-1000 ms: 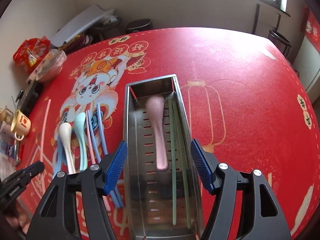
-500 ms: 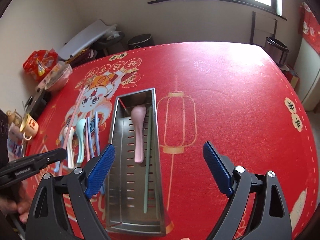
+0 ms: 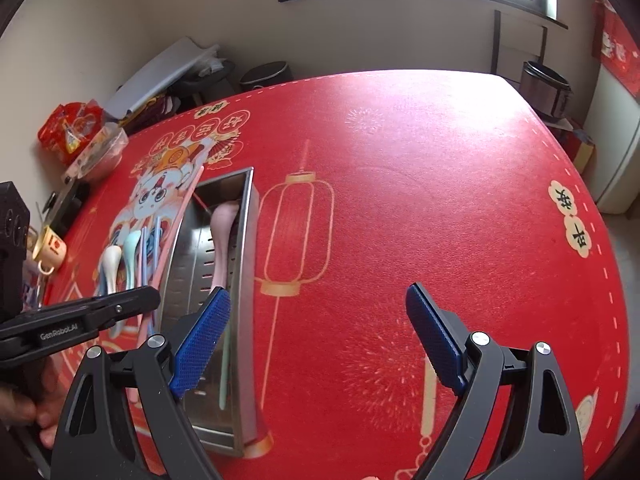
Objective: Organize utensils
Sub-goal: 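Lower the pink chopstick into the steel caddy and open the left tool, then move the left tool back over the spoons and grasp the blue spoon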
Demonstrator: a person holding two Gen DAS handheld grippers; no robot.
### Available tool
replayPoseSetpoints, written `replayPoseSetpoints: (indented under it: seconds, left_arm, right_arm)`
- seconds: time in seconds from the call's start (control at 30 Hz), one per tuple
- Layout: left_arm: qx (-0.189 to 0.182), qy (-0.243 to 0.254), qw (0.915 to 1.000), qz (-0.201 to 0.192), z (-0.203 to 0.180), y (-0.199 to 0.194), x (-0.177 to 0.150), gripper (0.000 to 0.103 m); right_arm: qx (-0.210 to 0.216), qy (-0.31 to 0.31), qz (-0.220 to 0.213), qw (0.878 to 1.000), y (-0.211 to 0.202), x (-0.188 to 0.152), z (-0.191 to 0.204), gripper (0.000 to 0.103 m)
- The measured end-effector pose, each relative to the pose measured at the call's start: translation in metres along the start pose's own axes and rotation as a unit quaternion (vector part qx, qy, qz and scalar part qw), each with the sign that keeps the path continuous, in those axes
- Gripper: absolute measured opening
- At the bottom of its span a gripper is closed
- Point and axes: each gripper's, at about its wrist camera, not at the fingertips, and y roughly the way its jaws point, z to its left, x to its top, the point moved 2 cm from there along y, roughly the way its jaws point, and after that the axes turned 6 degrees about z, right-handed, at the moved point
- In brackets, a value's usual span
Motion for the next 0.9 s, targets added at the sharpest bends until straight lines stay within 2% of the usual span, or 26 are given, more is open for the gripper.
replayPoseSetpoints:
  seconds: [0.27,0.5,0.67,0.73,0.9]
  left_arm:
    - [0.008,-0.032,0.9986,0.041,-0.006,0.037,-0.005,0.006]
    - [0.023,-0.028,0.9980,0.051,-0.009,0.053,-0.005,0.007]
    - [0.014,-0.013,0.9995,0.025,-0.011,0.037,-0.004,0.033]
    - [0.016,-0.001,0.9999,0.005,-0.009,0.024,-0.004,0.036]
    - [0.036,0.016,0.9983,-0.044,0.016,-0.012,-0.010,0.050]
  right_arm:
    - [-0.007,0.021,0.006,1.000,-0.001,-0.006,-0.034,0.086]
    - [-0.011,0.042,0.006,0.999,-0.003,-0.013,-0.047,0.086]
    - [-0.008,0.049,0.002,0.999,-0.006,-0.013,-0.042,0.086]
    - [0.000,0.051,-0.002,0.999,-0.006,-0.010,-0.036,0.086]
    - [0.013,0.042,-0.010,0.999,-0.003,-0.006,-0.008,0.086]
